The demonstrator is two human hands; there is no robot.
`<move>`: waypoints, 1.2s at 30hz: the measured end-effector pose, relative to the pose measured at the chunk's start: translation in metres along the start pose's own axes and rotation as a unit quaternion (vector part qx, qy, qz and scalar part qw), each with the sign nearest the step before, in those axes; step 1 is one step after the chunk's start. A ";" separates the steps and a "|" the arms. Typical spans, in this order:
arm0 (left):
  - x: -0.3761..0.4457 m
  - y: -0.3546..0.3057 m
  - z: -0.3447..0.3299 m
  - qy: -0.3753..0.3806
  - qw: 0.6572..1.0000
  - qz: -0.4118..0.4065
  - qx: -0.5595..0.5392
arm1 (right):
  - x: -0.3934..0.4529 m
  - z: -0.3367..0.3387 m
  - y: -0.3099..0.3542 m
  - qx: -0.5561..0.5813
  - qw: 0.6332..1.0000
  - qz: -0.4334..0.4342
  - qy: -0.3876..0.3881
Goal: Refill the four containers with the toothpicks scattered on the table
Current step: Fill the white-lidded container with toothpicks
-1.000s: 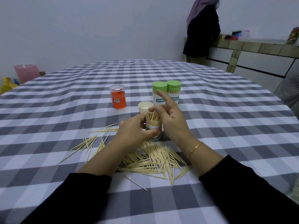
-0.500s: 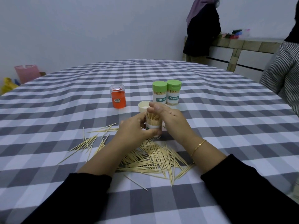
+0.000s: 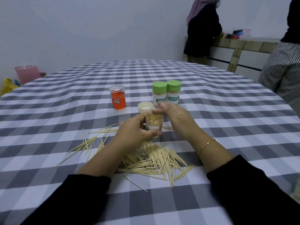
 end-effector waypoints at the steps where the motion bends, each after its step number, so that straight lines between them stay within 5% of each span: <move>1: 0.000 0.000 0.000 0.000 1.000 0.000 0.002 | 0.000 -0.003 0.000 -0.012 1.000 0.001 0.011; 13: -0.003 -0.004 0.004 0.017 0.999 0.013 0.046 | 0.004 -0.013 -0.007 -0.043 0.998 -0.001 0.042; 23: -0.005 0.047 0.046 0.044 0.961 0.180 0.204 | 0.002 -0.018 -0.017 -0.043 0.997 -0.023 0.053; 36: -0.008 0.016 0.008 0.130 0.967 0.108 0.192 | 0.002 -0.004 -0.012 -0.036 0.999 -0.014 -0.006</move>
Point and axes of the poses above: each hand's wrist, its own x-axis towards the middle knuckle, its own z-axis out of the back of the hand, y = z × x, the point moved 10 cm from there along x, towards the middle knuckle, and after that the axes turned 6 degrees about y, right-handed, at the moved point
